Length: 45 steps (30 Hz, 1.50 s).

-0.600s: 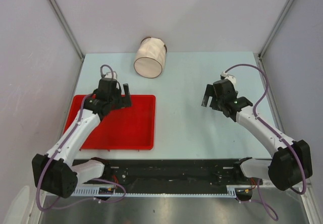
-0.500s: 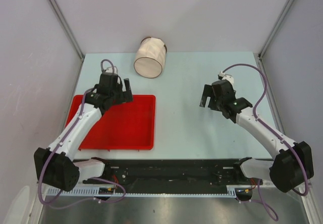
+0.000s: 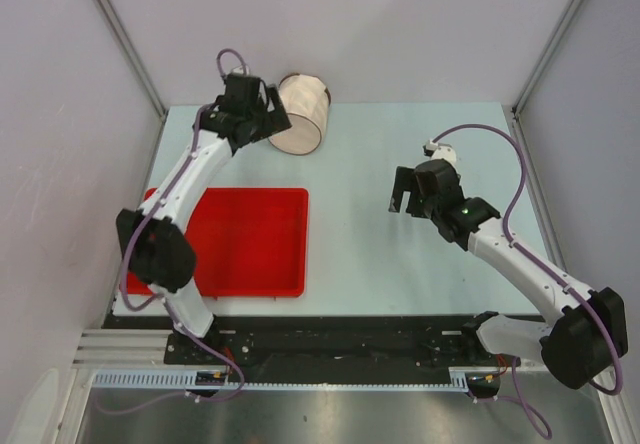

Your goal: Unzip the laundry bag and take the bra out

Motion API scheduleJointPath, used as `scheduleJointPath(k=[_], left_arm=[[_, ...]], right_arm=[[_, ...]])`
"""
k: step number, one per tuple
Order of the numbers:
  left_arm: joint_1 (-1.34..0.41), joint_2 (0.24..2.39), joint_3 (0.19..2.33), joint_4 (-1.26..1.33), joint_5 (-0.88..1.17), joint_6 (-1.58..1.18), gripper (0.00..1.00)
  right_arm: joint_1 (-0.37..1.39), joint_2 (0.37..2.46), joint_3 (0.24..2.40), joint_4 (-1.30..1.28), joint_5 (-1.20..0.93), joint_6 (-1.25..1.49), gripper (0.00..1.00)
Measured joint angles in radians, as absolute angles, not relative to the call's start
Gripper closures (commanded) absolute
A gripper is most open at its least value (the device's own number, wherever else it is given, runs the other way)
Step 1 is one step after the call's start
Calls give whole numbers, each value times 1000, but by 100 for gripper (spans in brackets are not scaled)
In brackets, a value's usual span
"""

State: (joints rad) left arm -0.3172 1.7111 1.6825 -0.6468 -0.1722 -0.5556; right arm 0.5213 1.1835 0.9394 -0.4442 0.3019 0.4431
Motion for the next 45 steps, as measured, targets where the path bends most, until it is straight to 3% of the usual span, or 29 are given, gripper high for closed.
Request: scheduleJointPath(k=[10, 19, 20, 23, 24, 25, 26, 28, 33, 38, 45], left_arm=[[-347, 2131, 2124, -697, -207, -791, 0], [-373, 2289, 2243, -710, -335, -998, 1], [-378, 2301, 2249, -713, -347, -1016, 4], [-387, 2327, 2254, -714, -376, -1050, 32], [-388, 2336, 2255, -713, -382, -1056, 52], [-389, 2350, 2256, -708, -387, -1045, 63], [-390, 2355, 2256, -705, -388, -1051, 87], [-390, 2370, 2279, -688, -384, -1039, 100], [-390, 2332, 2242, -661, -351, -931, 100], [-387, 2190, 2042, -578, -146, -728, 99], [-393, 1997, 1912, -569, 305, -535, 100]], right_arm=[[538, 1217, 939, -420, 265, 457, 0], [548, 1251, 939, -417, 252, 461, 0], [548, 1253, 939, -418, 252, 461, 0], [548, 1254, 939, -418, 252, 459, 0], [548, 1254, 939, -419, 252, 459, 0], [548, 1254, 939, -421, 253, 458, 0], [548, 1254, 939, -425, 253, 458, 0], [548, 1254, 939, -432, 255, 455, 0], [548, 1254, 939, -445, 271, 456, 0], [524, 1227, 938, -446, 278, 451, 0], [178, 1037, 923, -392, 53, 440, 0]])
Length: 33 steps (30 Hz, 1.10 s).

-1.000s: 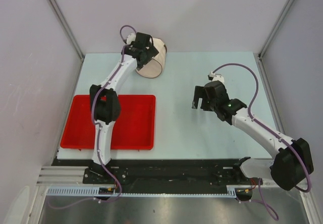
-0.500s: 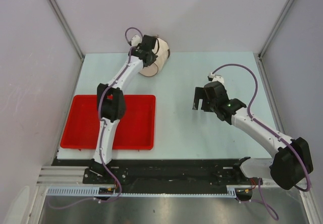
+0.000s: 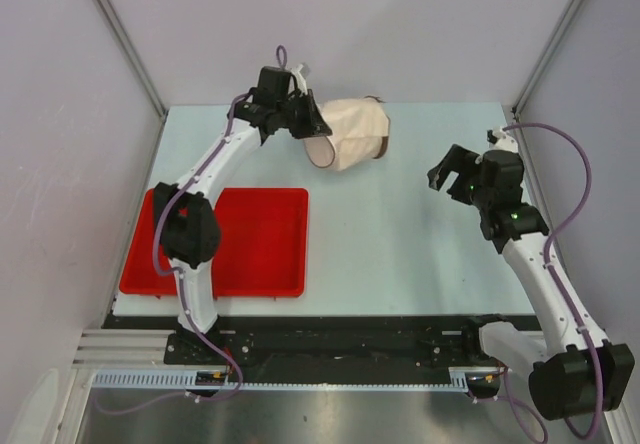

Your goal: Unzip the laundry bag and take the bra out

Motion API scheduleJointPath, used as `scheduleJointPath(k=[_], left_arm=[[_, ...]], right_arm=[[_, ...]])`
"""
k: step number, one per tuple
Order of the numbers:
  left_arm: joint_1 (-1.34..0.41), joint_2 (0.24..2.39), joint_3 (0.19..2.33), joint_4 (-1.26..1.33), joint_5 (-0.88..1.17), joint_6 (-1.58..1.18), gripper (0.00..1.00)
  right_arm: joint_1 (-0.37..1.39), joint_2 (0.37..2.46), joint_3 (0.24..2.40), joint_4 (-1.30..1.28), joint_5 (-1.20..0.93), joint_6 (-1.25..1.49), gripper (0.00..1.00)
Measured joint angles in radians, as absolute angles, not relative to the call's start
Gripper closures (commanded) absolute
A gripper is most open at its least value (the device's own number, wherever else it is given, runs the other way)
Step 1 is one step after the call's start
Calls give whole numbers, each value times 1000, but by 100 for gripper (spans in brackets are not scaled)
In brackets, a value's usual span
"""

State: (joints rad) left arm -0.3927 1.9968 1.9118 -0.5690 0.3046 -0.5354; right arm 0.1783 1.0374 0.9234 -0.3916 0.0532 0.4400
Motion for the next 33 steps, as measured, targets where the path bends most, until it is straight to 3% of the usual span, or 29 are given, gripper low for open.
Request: scheduleJointPath(k=[8, 15, 17, 18, 21, 22, 23, 24, 25, 28, 30, 33], left_arm=[[-411, 1972, 1851, -470, 749, -525, 100], [-473, 1979, 1793, -439, 878, -533, 100], [-488, 1979, 1794, -435, 897, -531, 100], [-495, 1979, 1794, -435, 905, -530, 100], [-511, 1979, 1794, -435, 926, -523, 100], [-513, 1979, 1794, -436, 928, -521, 100], [-513, 1979, 1794, -437, 929, -517, 99], [-516, 1981, 1794, -440, 930, -514, 75], [-518, 1982, 1795, -445, 928, -508, 58], [-524, 2004, 1846, -508, 878, -467, 16], [-527, 2027, 1906, -573, 799, -432, 6], [-526, 2033, 1939, -642, 682, -398, 0]], right_arm=[[159, 1008, 911, -301, -191, 443, 0], [232, 1027, 897, -263, -175, 429, 0], [261, 1041, 897, -250, -154, 427, 6], [276, 1049, 897, -247, -135, 427, 13], [303, 1079, 897, -247, -60, 426, 85], [304, 1088, 897, -250, -36, 426, 100], [303, 1097, 894, -249, -15, 450, 100], [302, 1102, 894, -240, -3, 461, 100], [306, 1103, 893, -242, 25, 475, 100], [310, 1089, 893, -265, 84, 504, 100], [310, 1066, 892, -302, 134, 531, 100], [314, 1012, 895, -379, 216, 574, 100]])
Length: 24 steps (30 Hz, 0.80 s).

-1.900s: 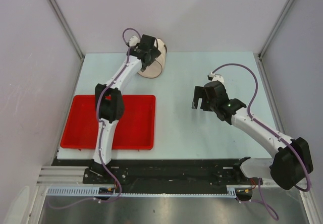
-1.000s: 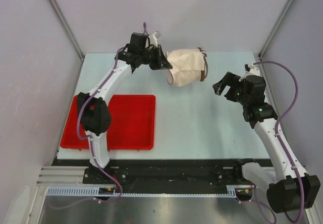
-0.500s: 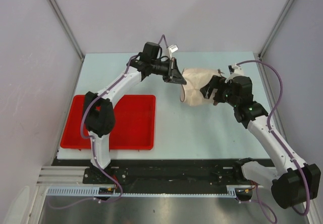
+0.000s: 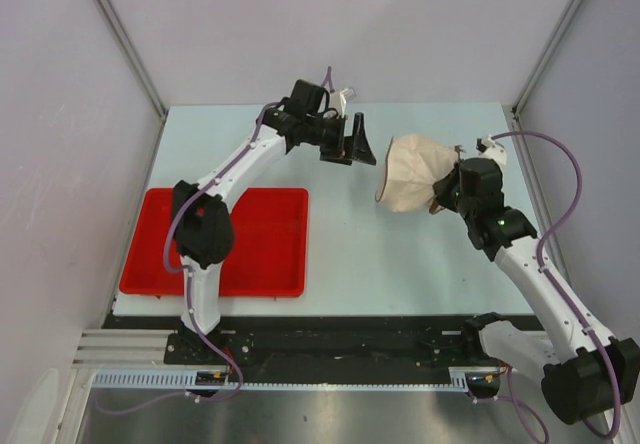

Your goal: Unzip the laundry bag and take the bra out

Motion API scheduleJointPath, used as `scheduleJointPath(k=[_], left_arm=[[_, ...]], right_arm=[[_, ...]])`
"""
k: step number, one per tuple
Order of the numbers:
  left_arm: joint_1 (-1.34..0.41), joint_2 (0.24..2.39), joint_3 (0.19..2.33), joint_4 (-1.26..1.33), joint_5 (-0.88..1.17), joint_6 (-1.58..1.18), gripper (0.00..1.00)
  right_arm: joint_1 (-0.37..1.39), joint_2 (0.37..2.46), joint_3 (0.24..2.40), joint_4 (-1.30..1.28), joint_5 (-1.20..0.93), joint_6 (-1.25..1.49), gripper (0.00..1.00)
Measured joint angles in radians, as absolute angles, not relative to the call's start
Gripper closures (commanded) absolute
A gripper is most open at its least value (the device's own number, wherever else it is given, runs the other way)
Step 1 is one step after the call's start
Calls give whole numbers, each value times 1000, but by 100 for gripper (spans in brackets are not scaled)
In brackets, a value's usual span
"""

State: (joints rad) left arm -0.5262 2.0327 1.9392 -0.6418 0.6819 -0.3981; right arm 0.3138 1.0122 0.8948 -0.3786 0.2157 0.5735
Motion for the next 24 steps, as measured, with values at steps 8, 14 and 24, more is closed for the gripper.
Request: scheduleJointPath(k=[8, 14, 24], left_arm=[[-524, 1943, 1850, -691, 453, -355, 0], [-524, 1834, 1802, -702, 348, -339, 0], [-522, 1782, 1781, -752, 196, -331, 2]], right_arm=[[492, 1082, 1007, -603, 517, 636, 61], [645, 1392, 1181, -649, 562, 598, 0], [472, 1165, 1193, -639, 422, 557, 2]])
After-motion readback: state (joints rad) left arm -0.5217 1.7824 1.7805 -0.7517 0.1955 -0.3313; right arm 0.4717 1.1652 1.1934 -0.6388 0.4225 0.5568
